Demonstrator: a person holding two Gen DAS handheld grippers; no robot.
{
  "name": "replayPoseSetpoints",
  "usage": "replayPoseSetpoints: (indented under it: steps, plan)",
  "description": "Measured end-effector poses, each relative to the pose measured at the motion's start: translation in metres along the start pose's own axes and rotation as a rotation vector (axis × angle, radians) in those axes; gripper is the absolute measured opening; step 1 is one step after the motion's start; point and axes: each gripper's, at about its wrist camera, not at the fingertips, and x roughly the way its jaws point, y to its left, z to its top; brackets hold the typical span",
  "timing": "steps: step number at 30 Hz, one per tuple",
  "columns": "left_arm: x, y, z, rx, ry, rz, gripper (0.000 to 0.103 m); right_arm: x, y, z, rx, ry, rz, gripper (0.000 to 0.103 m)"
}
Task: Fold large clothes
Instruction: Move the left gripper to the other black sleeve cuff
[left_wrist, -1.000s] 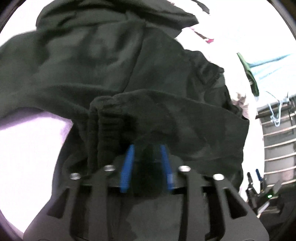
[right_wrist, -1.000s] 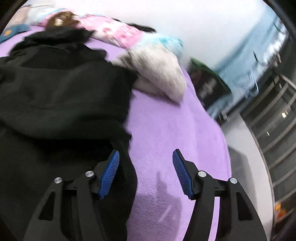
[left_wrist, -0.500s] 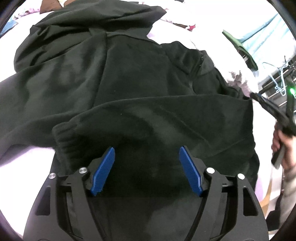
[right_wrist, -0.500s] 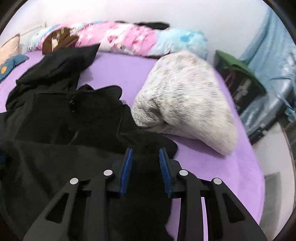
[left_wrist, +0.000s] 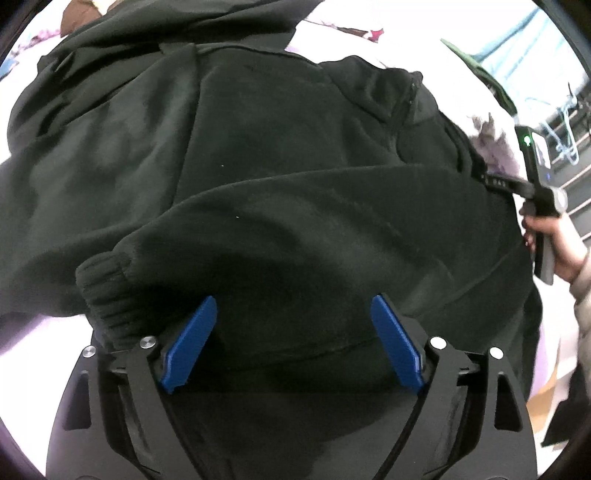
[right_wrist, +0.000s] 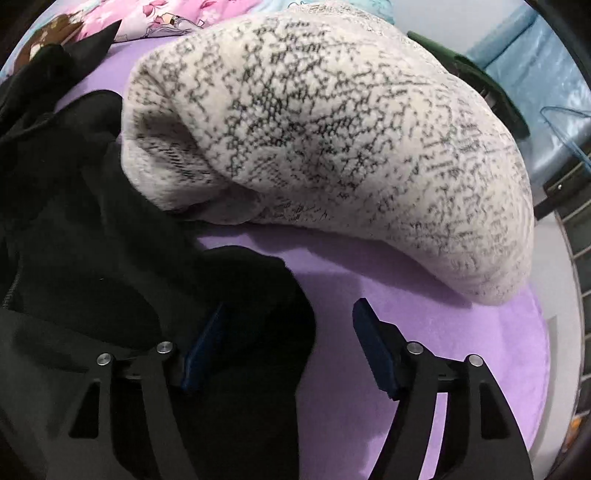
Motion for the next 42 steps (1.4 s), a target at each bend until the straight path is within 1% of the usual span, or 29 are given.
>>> replayPoseSetpoints:
  steps: [1,3,4,5,6,8,10,12,13,15,16,17,19,20,23,25,28,30,31,32,33,35,36,38,42]
  plan:
    - [-0.001,0.000,0.000,0.000,0.001,0.003,0.083,0.000,0.002,0.000,-0.010,-0.005,-0.015,0.069]
    - [-0.006,0.002,0.001,-0.027,0.002,-0.009,0.083,-0.005,0.004,-0.001,0.001,-0.009,-0.012,0.068]
    - [-0.010,0.004,0.001,-0.043,-0.002,-0.017,0.083,-0.011,0.005,-0.002,0.001,-0.023,-0.003,0.066]
    - [-0.014,0.006,0.001,-0.058,-0.007,-0.026,0.083,-0.018,0.011,0.001,-0.010,-0.039,-0.007,0.066]
    - [-0.018,0.007,0.000,-0.066,-0.009,-0.030,0.083,-0.030,0.013,-0.003,-0.025,-0.067,-0.011,0.066]
    - [-0.025,0.010,-0.004,-0.060,-0.010,-0.027,0.083,-0.050,0.015,-0.010,-0.041,-0.105,-0.015,0.066]
    - [-0.033,0.009,-0.008,-0.049,-0.023,-0.008,0.083,-0.072,0.017,-0.020,-0.039,-0.141,0.005,0.066]
    - [-0.044,0.010,-0.012,-0.055,-0.038,-0.009,0.083,-0.096,0.023,-0.035,-0.038,-0.172,0.035,0.066]
    - [-0.053,0.011,-0.015,-0.060,-0.054,-0.011,0.083,-0.114,0.022,-0.051,-0.034,-0.188,0.054,0.066]
    - [-0.068,0.010,-0.018,-0.056,-0.081,-0.009,0.083,-0.136,0.030,-0.072,-0.028,-0.200,0.087,0.066]
    - [-0.074,0.010,-0.021,-0.054,-0.091,-0.004,0.083,-0.142,0.033,-0.077,-0.027,-0.200,0.103,0.066]
    - [-0.080,0.010,-0.021,-0.052,-0.101,0.005,0.083,-0.149,0.039,-0.081,-0.028,-0.202,0.128,0.066]
    - [-0.095,0.013,-0.026,-0.052,-0.123,0.017,0.083,-0.177,0.056,-0.104,-0.039,-0.223,0.159,0.066]
    - [-0.101,0.014,-0.028,-0.054,-0.130,0.015,0.083,-0.181,0.060,-0.102,-0.049,-0.229,0.171,0.066]
    - [-0.121,0.029,-0.037,-0.078,-0.156,0.006,0.084,-0.204,0.081,-0.126,-0.065,-0.244,0.228,0.068]
    - [-0.132,0.053,-0.045,-0.137,-0.157,-0.045,0.084,-0.218,0.094,-0.138,-0.084,-0.247,0.250,0.068]
    - [-0.148,0.096,-0.058,-0.237,-0.173,-0.058,0.084,-0.229,0.112,-0.153,-0.115,-0.249,0.279,0.069]
    - [-0.159,0.133,-0.071,-0.321,-0.188,-0.064,0.085,-0.232,0.119,-0.159,-0.128,-0.241,0.313,0.069]
    - [-0.163,0.150,-0.077,-0.355,-0.197,-0.084,0.086,-0.233,0.127,-0.165,-0.139,-0.230,0.345,0.069]
    - [-0.167,0.172,-0.085,-0.397,-0.207,-0.121,0.086,-0.235,0.137,-0.170,-0.161,-0.220,0.359,0.069]
    - [-0.169,0.186,-0.090,-0.422,-0.209,-0.129,0.086,-0.235,0.142,-0.174,-0.176,-0.218,0.358,0.069]
    - [-0.172,0.218,-0.103,-0.484,-0.208,-0.107,0.086,-0.241,0.158,-0.179,-0.211,-0.222,0.364,0.069]
    - [-0.175,0.240,-0.113,-0.533,-0.211,-0.104,0.086,-0.245,0.166,-0.180,-0.223,-0.229,0.377,0.069]
    - [-0.179,0.271,-0.129,-0.611,-0.223,-0.104,0.086,-0.249,0.177,-0.181,-0.233,-0.235,0.388,0.069]
    - [-0.186,0.317,-0.161,-0.695,-0.267,-0.119,0.087,-0.258,0.202,-0.183,-0.281,-0.237,0.415,0.069]
